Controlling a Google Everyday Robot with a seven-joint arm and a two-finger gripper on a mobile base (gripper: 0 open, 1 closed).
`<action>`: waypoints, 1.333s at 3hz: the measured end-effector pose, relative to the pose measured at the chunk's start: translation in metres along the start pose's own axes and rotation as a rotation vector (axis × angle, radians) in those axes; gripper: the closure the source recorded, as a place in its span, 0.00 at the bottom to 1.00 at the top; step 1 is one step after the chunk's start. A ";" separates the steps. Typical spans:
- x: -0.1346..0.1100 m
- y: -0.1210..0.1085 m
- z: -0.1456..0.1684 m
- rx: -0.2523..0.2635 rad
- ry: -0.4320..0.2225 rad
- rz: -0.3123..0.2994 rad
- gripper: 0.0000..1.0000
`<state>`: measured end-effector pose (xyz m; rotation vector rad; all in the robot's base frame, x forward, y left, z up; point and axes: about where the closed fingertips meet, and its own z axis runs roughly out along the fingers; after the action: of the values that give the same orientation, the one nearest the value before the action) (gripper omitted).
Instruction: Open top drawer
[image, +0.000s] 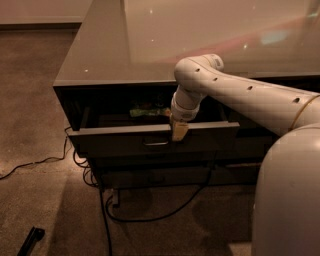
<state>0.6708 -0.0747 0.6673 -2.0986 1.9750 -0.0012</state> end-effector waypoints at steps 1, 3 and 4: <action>0.000 0.000 0.000 0.000 0.000 0.000 0.00; 0.013 0.051 0.020 -0.059 0.085 0.047 0.00; 0.020 0.051 0.014 -0.042 0.114 0.063 0.19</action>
Offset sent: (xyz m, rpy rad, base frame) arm -0.1419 -0.0150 -0.0557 -0.3016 0.1403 -0.1749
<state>0.6248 -0.0938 0.6411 -2.1052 2.1237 -0.0693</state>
